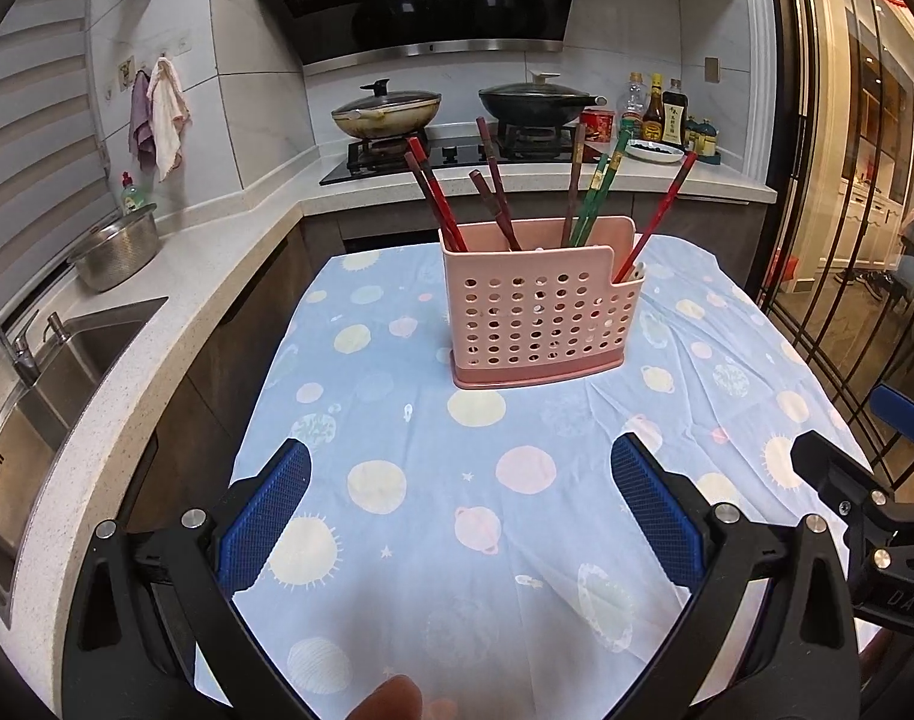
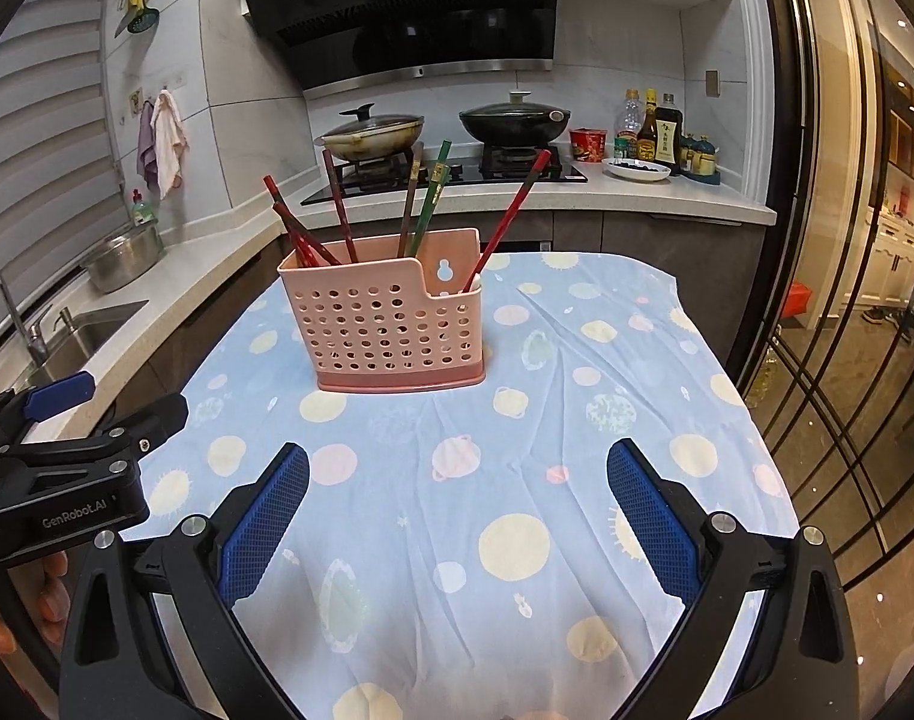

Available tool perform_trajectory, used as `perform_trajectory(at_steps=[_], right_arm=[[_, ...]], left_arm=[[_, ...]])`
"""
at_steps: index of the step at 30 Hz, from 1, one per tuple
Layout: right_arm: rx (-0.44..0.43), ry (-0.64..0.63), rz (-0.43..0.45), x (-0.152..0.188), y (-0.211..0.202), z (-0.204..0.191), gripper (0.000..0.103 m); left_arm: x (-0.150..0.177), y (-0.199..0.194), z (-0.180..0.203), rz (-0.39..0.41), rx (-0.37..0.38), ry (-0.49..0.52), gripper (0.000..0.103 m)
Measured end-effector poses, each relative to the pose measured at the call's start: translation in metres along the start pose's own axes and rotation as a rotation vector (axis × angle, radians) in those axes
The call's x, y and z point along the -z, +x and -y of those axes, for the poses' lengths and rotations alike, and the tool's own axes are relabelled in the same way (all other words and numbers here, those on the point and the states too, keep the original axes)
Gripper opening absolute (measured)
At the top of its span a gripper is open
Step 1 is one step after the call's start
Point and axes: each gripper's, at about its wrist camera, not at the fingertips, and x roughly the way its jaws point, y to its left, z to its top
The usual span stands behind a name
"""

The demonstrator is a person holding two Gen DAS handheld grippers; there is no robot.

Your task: Organize utensils

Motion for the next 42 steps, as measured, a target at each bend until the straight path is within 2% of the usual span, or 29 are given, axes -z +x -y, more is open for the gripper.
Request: perform_trajectory(at_steps=[42], right_arm=[[0.010, -0.024, -0.011, 0.007, 0.006, -0.013, 0.096]], left_arm=[[0.010, 0.009, 0.004, -0.023, -0.025, 0.007, 0.096]])
